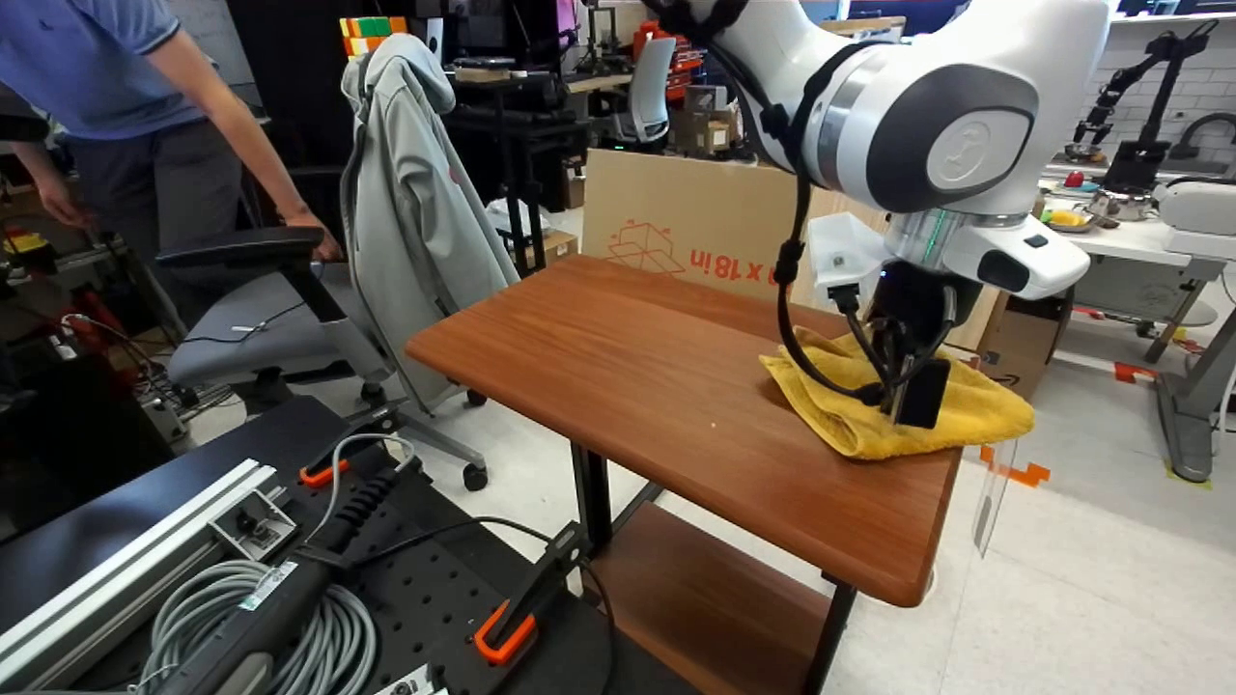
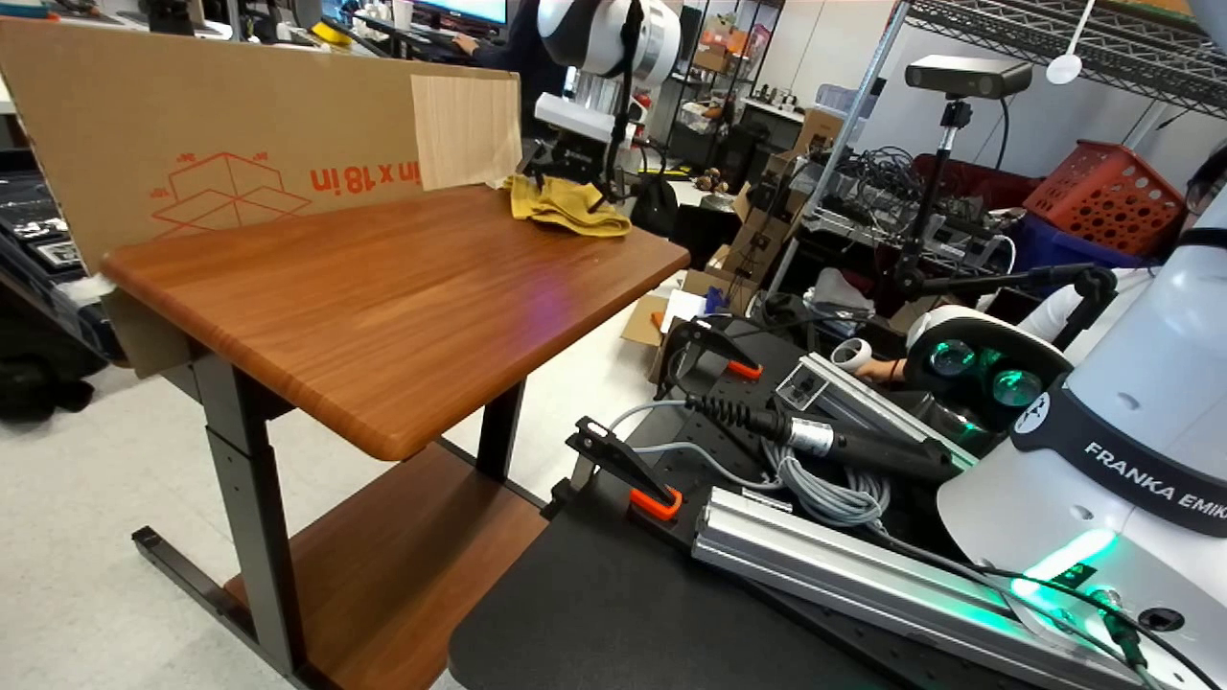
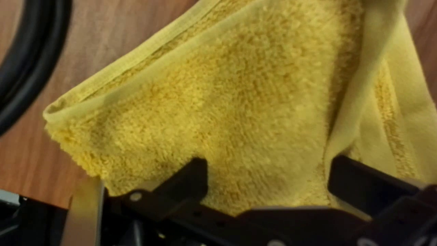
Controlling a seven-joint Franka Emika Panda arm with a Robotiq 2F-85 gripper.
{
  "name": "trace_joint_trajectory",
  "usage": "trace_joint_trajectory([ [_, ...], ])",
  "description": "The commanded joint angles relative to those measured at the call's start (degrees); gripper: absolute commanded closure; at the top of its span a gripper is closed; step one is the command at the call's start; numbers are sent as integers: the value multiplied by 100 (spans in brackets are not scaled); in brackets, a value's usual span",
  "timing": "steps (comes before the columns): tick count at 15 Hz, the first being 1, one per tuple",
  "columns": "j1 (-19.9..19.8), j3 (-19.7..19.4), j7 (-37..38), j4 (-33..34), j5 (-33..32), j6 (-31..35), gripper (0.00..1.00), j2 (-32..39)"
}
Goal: Wipe the table with the yellow towel
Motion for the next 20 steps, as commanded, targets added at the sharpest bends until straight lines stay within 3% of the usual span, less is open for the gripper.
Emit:
trace_joint_trajectory([
  [1, -104, 63, 516, 1193, 116, -411, 0, 877],
  [5, 51, 287, 483, 1387, 50, -379, 0, 831],
  [9, 332, 709, 79, 904, 109, -197, 0, 466],
  [16, 950, 1560, -1209, -812, 331, 44, 0, -443],
  [20, 1065, 2034, -2246, -1918, 631, 443, 0, -1104],
])
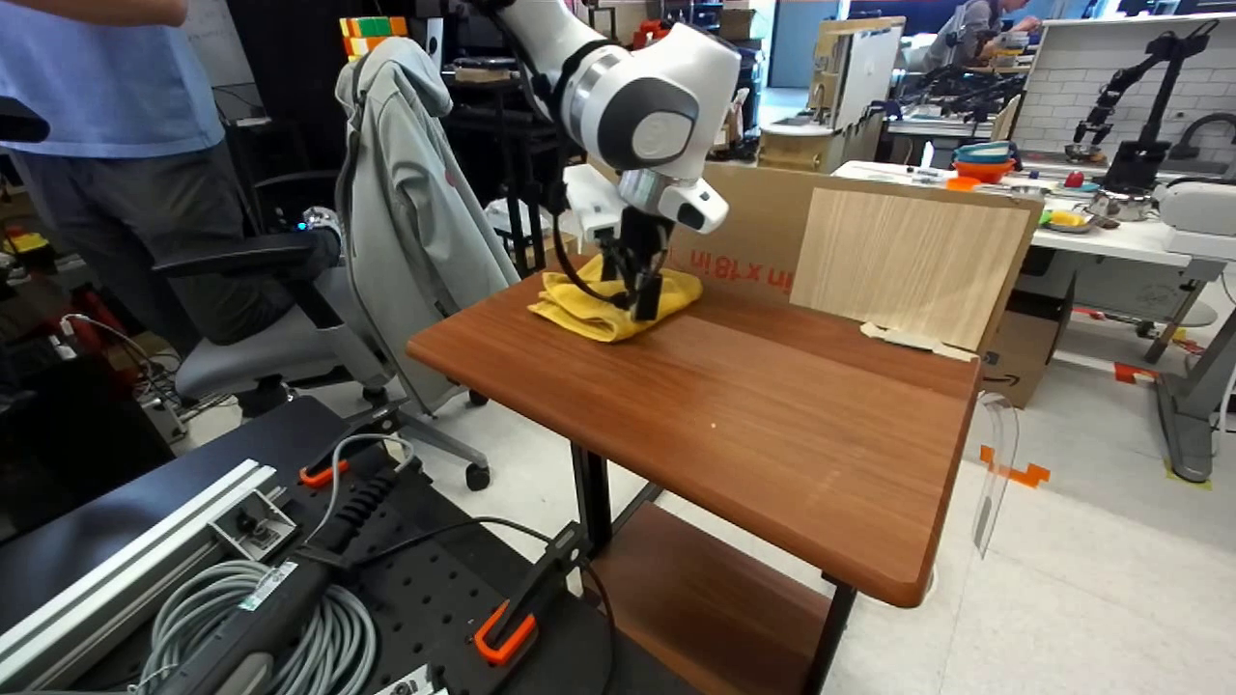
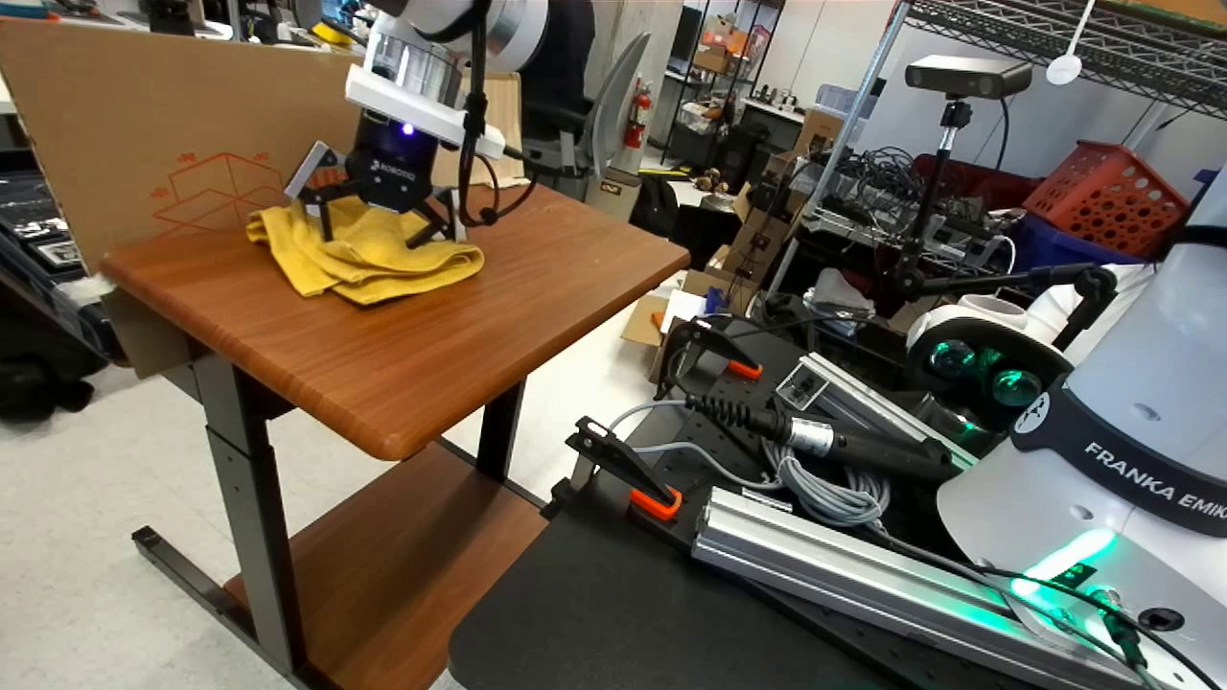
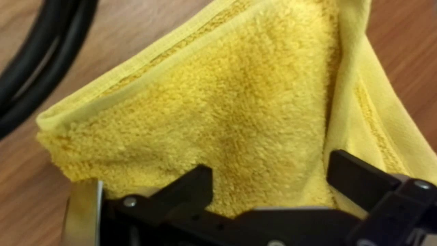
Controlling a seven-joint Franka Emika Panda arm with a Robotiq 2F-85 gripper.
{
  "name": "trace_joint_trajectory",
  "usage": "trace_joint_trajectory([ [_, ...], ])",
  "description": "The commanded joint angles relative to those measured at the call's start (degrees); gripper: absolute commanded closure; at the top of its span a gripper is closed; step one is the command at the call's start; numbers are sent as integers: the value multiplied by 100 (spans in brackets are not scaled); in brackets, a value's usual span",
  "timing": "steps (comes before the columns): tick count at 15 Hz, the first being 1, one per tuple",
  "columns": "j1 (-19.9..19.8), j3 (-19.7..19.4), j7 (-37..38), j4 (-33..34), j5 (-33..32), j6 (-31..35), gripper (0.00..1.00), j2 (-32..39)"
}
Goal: Wipe the table with the yellow towel
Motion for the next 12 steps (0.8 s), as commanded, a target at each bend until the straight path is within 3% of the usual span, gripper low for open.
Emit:
trace_joint_trajectory([
  [1, -9, 371, -994, -1274, 318, 537, 0, -736],
  [4, -17, 550, -1461, -1776, 432, 517, 0, -1011],
  [7, -65, 496, -1570, -2024, 437, 45, 0, -1050],
  [12, -225, -232, -1583, -2463, 54, -73, 0, -1252],
])
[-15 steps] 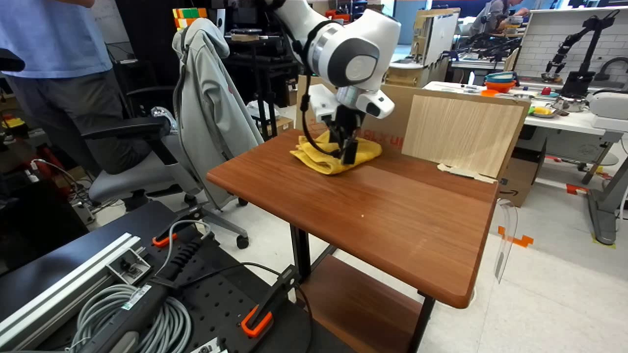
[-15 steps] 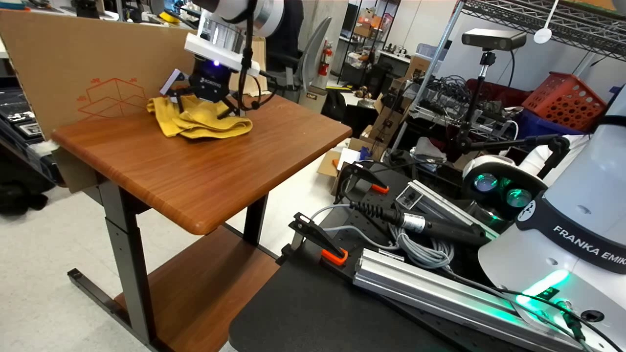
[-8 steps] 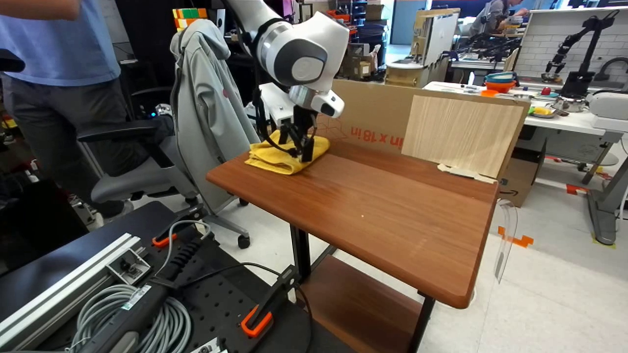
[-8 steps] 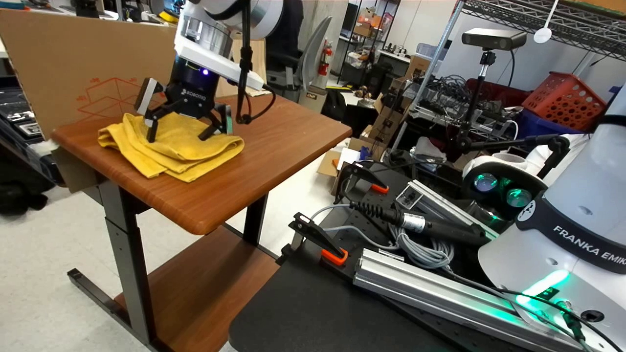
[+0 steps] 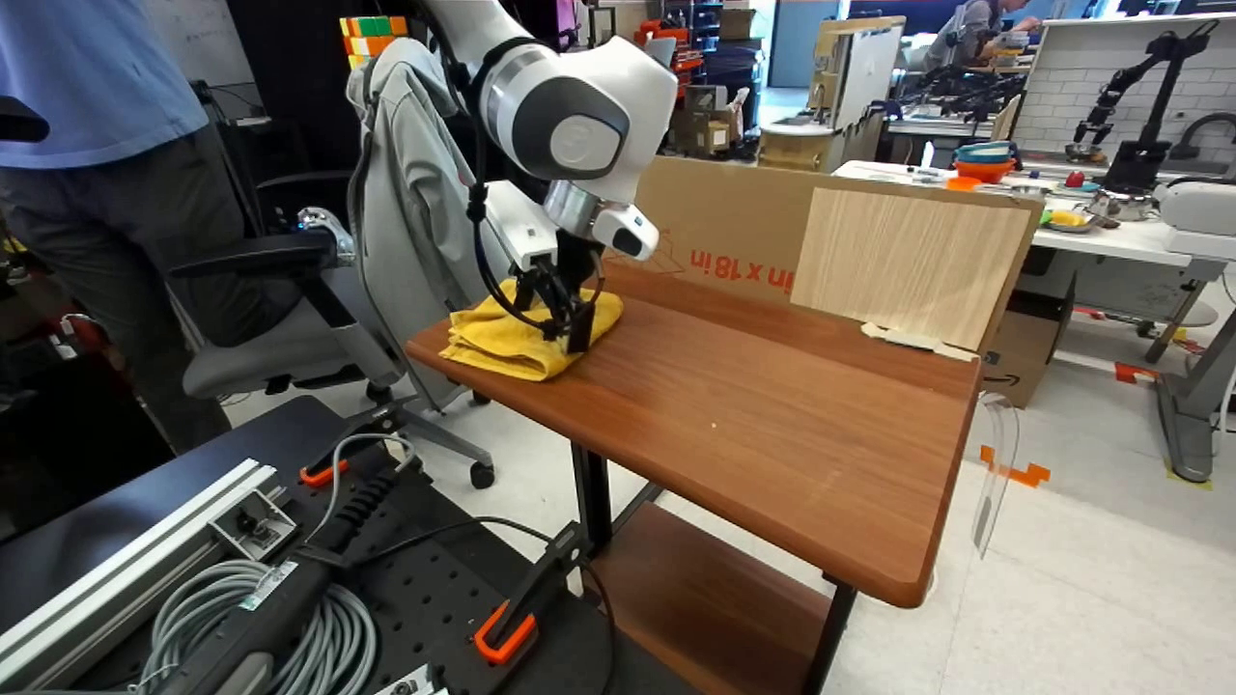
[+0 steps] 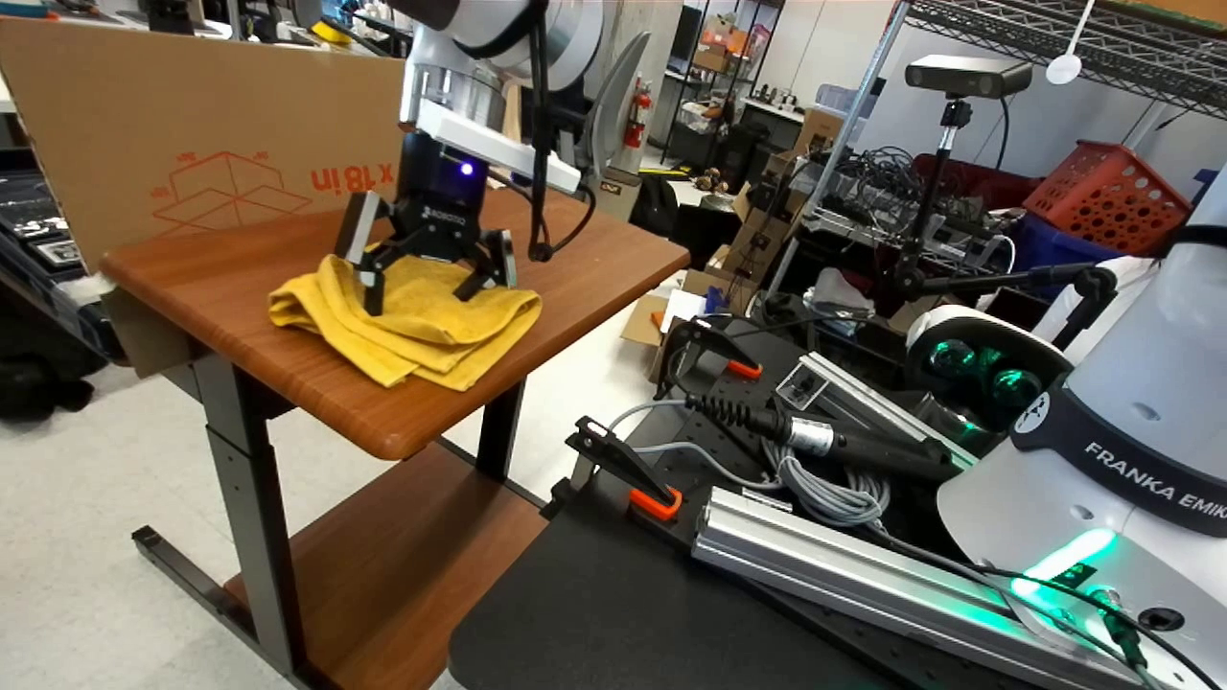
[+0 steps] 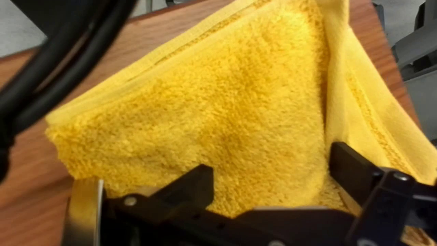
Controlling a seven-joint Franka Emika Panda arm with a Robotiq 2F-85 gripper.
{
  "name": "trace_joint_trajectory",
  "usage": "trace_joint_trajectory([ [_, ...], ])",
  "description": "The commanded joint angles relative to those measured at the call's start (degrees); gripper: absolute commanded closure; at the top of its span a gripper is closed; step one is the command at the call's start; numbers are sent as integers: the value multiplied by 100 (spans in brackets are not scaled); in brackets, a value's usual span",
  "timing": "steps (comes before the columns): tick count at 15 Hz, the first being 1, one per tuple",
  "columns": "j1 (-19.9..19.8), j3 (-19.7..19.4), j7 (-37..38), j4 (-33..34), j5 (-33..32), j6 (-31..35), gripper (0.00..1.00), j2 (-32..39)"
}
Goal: Wipe the table with the yellow towel
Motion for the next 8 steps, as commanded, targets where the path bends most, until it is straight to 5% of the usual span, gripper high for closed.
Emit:
trace_joint_trajectory([
  [1, -262, -599, -185, -408, -216, 4, 0, -172],
  [8, -1172, -1274, -51, 424, 53, -220, 0, -35],
])
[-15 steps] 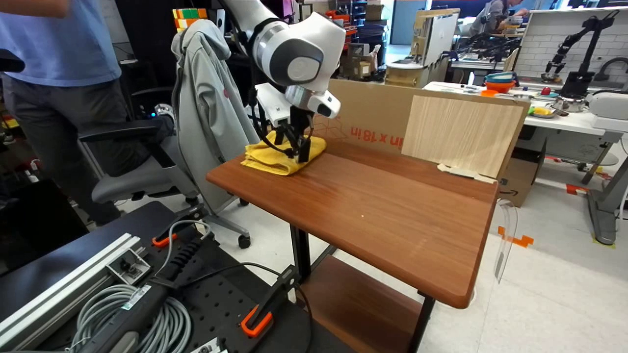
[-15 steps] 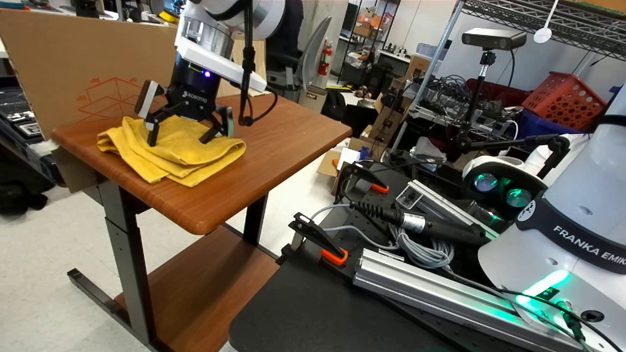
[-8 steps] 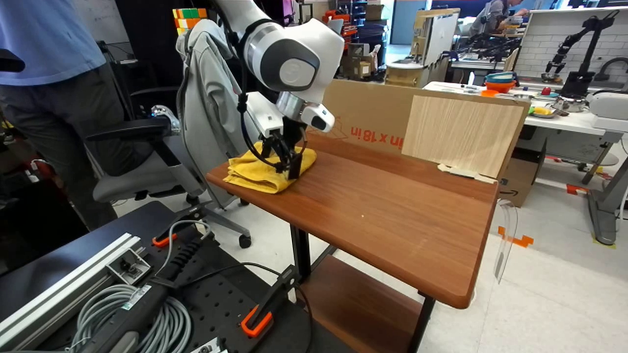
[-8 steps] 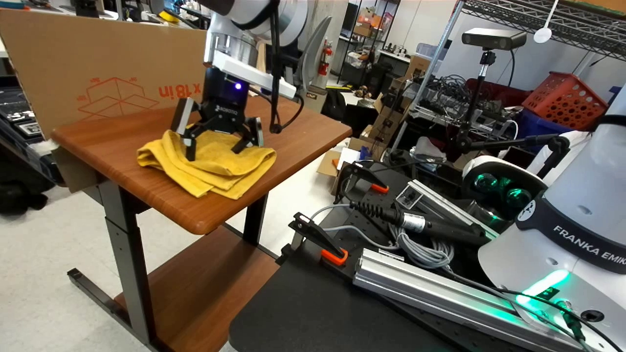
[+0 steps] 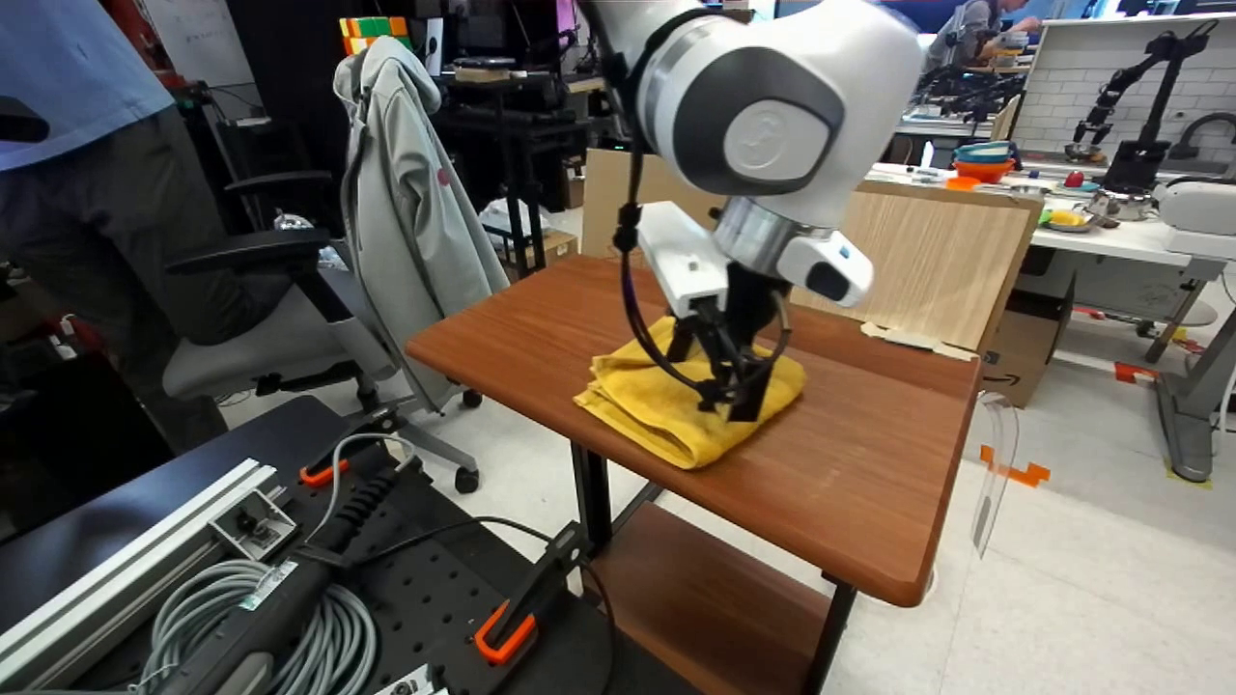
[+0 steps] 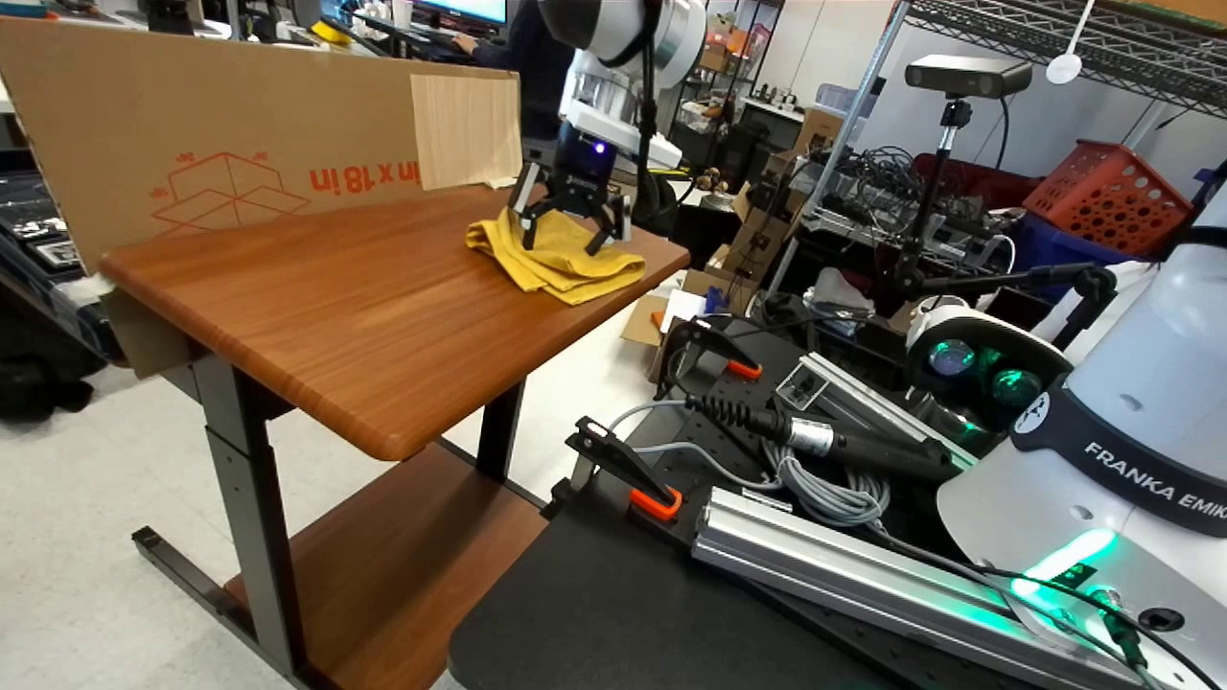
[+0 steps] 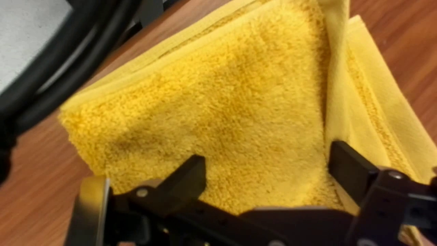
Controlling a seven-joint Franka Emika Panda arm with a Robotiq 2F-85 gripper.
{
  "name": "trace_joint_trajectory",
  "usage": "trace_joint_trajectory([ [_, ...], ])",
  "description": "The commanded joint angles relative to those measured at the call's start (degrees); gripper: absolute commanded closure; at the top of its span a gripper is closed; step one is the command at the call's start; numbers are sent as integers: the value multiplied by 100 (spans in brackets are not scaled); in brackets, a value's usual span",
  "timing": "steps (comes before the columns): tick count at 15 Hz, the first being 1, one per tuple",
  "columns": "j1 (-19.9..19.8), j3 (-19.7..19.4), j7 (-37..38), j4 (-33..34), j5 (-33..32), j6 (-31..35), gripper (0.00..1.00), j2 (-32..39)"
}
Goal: Wipe the table with the yellow towel
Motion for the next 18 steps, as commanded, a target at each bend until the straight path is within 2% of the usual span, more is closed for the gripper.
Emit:
trace_joint_trajectory([
  [1, -291, -109, 24, 312, 31, -85, 0, 76],
  [5, -301, -440, 238, 177, -292, 91, 0, -40],
  [11, -557, -854, 828, 613, -273, -80, 0, 149],
  [14, -615, -760, 894, 766, -197, -103, 0, 176],
  [18, -583, -378, 696, 704, 131, -86, 0, -201],
])
